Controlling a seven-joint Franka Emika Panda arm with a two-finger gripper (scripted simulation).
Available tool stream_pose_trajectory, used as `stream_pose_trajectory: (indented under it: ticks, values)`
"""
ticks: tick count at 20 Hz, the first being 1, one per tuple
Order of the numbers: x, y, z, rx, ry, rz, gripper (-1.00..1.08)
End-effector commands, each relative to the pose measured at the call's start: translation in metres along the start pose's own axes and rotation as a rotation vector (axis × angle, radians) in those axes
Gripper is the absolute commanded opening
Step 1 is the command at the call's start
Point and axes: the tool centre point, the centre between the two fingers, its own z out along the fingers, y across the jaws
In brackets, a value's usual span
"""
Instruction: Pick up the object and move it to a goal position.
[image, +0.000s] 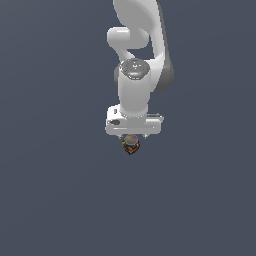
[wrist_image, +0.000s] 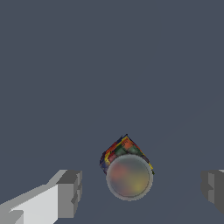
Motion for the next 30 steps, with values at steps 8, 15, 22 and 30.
stream_pose_trajectory:
  ticks: [8,15,22,30]
  values:
    - [0.004,0.019,-0.005,-0.025,0.009,0.002,1.0]
    - [0.006,0.026,-0.007,-0.034,0.012,0.005,1.0]
    - [0.002,0.024,-0.001,-0.033,0.01,-0.049,1.0]
    - [-0.007,0.021,0.014,-0.03,0.006,-0.196,1.0]
